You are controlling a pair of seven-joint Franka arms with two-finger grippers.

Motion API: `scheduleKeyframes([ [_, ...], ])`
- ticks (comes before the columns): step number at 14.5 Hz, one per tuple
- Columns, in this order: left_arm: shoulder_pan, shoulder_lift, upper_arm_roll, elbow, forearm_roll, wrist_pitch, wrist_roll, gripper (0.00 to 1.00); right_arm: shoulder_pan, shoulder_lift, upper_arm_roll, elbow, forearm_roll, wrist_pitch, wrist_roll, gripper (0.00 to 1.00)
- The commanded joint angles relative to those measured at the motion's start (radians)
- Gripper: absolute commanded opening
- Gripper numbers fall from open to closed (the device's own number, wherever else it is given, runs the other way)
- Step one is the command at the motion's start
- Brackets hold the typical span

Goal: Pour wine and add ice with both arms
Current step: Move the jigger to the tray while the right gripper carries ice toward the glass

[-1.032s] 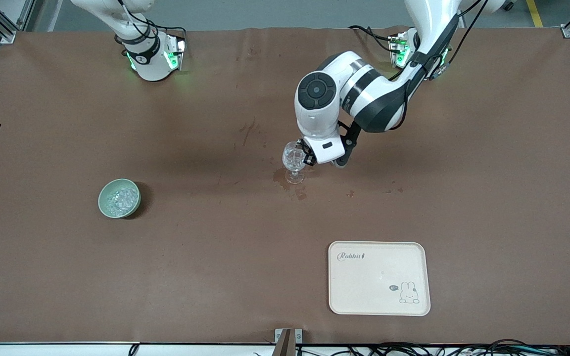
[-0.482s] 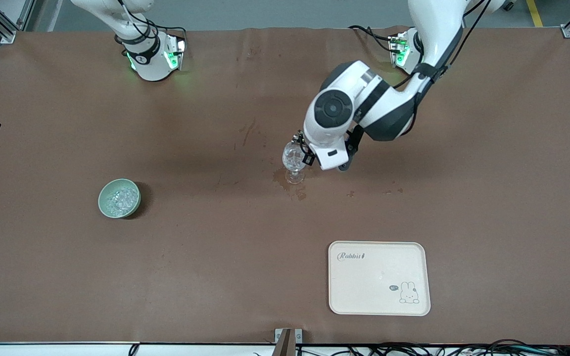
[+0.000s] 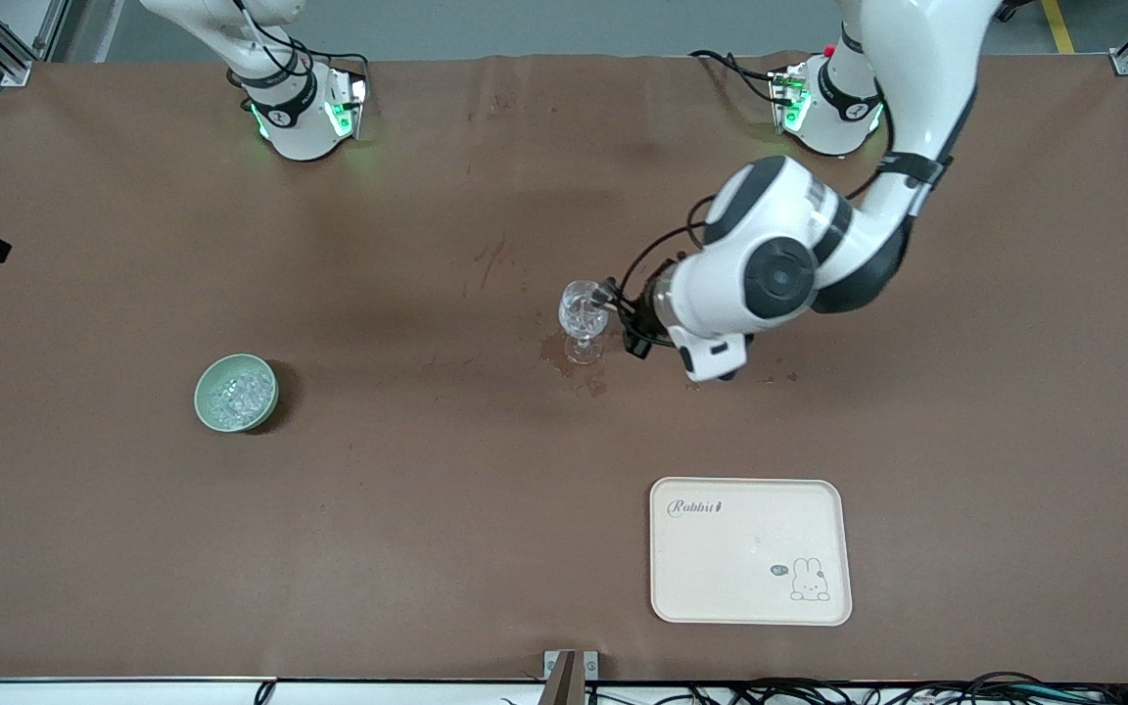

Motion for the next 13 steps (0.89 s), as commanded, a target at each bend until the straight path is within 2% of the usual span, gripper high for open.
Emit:
scheduleKeyframes([
  [1, 0.084, 0.069, -0.008, 0.106, -0.073, -0.002, 0.109, 0.01, 0.009, 0.005, 0.124, 0.012, 0.004, -0.030, 0.185, 0.00],
  [3, 0.166, 0.125, -0.008, 0.144, -0.206, 0.017, 0.192, 0.01, 0.012, 0.008, 0.263, 0.012, 0.004, -0.027, 0.366, 0.00],
  [5, 0.248, 0.168, -0.008, 0.146, -0.290, 0.128, 0.264, 0.02, 0.024, 0.048, 0.410, 0.012, 0.006, -0.011, 0.571, 0.00],
  [7, 0.285, 0.231, -0.007, 0.149, -0.384, 0.238, 0.315, 0.01, 0.033, 0.108, 0.529, 0.015, 0.016, 0.036, 0.748, 0.00],
  [8, 0.312, 0.273, -0.008, 0.150, -0.459, 0.317, 0.332, 0.01, 0.040, 0.131, 0.563, 0.013, 0.032, 0.060, 0.815, 0.00],
  [10, 0.331, 0.351, -0.005, 0.184, -0.596, 0.382, 0.401, 0.01, 0.082, 0.185, 0.603, 0.015, 0.036, 0.120, 0.970, 0.00],
  [13, 0.381, 0.460, -0.005, 0.239, -0.708, 0.391, 0.476, 0.00, 0.200, 0.284, 0.606, 0.015, 0.021, 0.266, 1.162, 0.00],
])
